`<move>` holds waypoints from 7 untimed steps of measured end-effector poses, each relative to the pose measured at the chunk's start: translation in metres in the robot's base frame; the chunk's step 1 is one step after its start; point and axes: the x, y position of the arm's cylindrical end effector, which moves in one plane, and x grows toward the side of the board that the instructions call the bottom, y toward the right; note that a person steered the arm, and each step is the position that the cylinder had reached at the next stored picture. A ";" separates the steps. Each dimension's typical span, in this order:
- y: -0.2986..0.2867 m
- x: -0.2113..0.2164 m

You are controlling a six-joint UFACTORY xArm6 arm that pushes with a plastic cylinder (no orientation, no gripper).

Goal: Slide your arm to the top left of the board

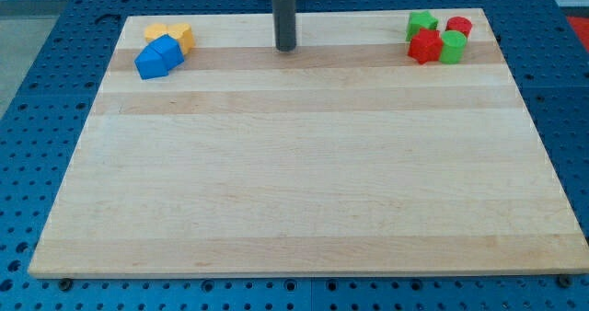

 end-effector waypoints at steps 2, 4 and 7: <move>-0.010 0.000; -0.041 -0.013; -0.064 -0.072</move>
